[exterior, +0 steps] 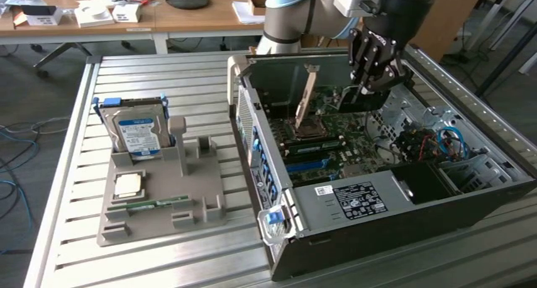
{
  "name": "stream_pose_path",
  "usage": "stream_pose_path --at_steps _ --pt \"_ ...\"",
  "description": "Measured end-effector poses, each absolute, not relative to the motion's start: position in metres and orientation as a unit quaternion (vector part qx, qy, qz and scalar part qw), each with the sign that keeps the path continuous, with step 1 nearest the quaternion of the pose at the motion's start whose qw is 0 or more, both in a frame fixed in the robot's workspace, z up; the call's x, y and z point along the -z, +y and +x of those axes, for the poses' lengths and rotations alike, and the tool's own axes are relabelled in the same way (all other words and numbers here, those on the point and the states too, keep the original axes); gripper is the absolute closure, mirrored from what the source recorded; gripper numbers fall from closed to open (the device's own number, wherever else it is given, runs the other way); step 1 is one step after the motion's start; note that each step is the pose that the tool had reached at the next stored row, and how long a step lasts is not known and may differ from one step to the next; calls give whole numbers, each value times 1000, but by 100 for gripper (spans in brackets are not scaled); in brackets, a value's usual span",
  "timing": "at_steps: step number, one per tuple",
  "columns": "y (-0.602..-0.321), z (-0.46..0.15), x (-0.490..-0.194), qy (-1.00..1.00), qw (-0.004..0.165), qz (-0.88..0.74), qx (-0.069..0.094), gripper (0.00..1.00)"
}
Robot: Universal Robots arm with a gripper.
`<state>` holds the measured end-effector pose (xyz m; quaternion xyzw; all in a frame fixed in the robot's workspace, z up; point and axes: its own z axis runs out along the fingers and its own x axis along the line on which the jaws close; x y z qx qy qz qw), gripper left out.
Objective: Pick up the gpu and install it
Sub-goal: 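Insert the gpu into the slot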
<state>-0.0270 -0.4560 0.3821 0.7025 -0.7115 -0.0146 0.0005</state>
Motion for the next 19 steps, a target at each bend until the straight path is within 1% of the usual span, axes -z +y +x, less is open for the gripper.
stream_pose_path --at_steps 19 --pt "-456 -29 -369 -699 0 715 13 74"
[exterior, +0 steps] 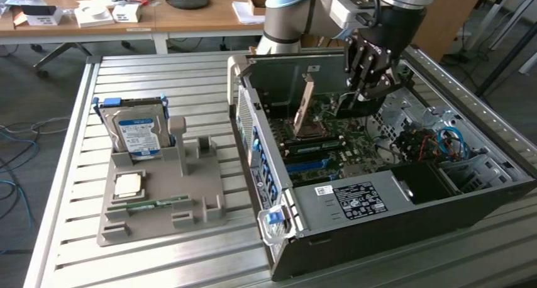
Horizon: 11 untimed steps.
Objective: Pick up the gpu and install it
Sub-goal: 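Insert the gpu into the slot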
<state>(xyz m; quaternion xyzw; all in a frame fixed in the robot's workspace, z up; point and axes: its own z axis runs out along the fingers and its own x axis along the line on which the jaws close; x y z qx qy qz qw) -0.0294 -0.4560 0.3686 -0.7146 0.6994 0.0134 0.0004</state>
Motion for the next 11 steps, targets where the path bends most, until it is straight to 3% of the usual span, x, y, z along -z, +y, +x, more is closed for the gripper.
stream_pose_path --at_steps 11 --pt "-456 -31 -360 692 1 -722 -13 74"
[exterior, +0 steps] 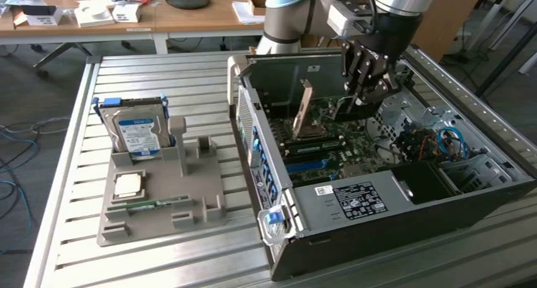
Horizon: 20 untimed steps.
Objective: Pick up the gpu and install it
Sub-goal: 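Insert the gpu into the slot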
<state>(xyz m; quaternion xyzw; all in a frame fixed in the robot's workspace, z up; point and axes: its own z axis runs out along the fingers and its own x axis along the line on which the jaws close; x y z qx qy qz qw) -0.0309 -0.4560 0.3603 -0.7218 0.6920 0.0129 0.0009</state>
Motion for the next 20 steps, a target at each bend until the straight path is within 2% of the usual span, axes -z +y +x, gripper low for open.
stream_pose_path --at_steps 20 --pt "-456 -34 -344 678 2 -735 -12 74"
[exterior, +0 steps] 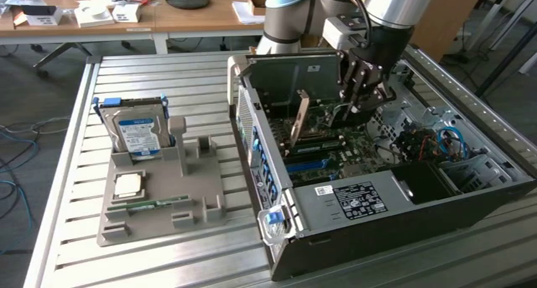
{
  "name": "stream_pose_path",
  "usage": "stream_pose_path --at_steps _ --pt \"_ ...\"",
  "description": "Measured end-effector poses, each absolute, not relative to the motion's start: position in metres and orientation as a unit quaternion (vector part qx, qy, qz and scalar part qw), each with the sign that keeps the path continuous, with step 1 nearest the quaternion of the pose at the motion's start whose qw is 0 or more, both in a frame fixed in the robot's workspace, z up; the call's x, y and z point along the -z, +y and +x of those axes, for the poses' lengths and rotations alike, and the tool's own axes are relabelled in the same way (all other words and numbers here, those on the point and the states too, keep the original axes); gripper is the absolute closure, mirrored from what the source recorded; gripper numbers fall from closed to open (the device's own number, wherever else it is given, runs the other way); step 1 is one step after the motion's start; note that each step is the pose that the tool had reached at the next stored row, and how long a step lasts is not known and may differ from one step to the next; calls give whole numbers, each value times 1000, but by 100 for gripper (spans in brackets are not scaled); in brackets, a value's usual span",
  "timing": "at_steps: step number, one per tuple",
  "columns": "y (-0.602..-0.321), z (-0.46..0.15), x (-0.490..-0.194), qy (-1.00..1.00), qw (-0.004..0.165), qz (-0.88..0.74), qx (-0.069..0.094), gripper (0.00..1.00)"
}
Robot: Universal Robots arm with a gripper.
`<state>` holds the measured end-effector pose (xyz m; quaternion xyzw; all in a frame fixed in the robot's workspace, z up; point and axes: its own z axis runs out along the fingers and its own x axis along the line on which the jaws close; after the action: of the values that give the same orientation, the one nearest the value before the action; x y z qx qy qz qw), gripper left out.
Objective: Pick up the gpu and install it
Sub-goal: 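Insert the gpu into the slot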
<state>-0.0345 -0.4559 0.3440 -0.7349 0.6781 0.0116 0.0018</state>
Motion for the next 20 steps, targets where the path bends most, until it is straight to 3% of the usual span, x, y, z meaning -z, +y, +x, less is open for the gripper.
stream_pose_path --at_steps 20 --pt "-456 -38 -326 666 3 -746 -11 74"
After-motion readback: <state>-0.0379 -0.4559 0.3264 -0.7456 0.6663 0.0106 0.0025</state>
